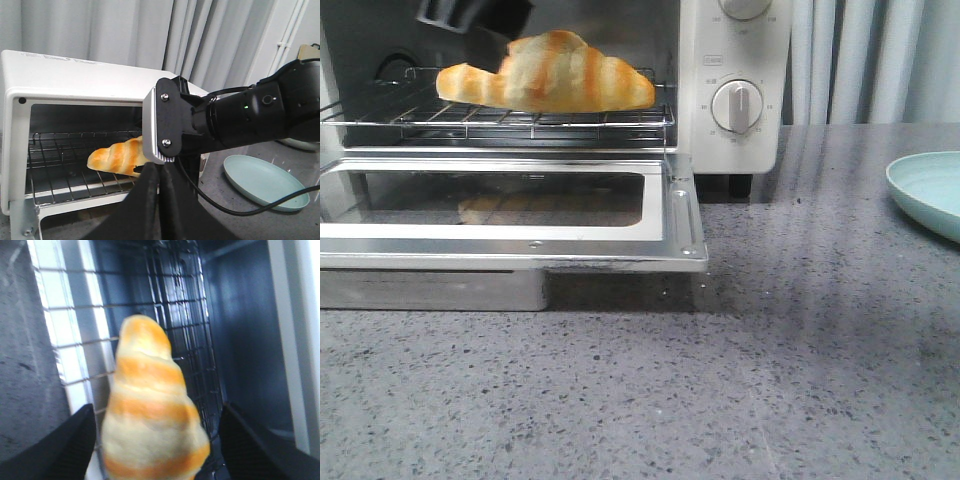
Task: Put bread in oven
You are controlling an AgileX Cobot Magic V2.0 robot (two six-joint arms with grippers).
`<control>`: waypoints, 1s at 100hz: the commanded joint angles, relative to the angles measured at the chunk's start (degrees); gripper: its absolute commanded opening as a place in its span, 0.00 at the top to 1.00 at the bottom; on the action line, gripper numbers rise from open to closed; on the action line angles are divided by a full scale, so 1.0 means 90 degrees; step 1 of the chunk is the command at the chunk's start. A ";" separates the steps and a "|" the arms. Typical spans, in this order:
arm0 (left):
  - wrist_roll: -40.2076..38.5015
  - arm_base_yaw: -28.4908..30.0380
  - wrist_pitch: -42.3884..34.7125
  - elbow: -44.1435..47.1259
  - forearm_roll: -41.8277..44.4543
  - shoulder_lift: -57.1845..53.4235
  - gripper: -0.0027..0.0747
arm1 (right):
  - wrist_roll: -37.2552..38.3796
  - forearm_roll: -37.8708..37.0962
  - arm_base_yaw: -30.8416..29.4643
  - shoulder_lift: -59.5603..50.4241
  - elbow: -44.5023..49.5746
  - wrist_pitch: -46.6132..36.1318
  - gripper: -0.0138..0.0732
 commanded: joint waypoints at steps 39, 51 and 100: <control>-0.0015 -0.0053 0.0057 -0.0148 0.0589 -0.0264 0.99 | 0.0076 0.0323 0.1099 -0.0378 -0.0680 0.0938 0.31; -0.0015 -0.0053 0.0057 0.0143 0.0635 -0.0901 0.99 | 0.0076 0.0456 0.1281 -0.0488 -0.0680 0.1144 0.31; -0.0015 0.1097 -0.0606 0.1562 0.0605 -0.1681 0.99 | 0.0076 0.1262 0.1340 -0.1496 -0.0680 0.2681 0.31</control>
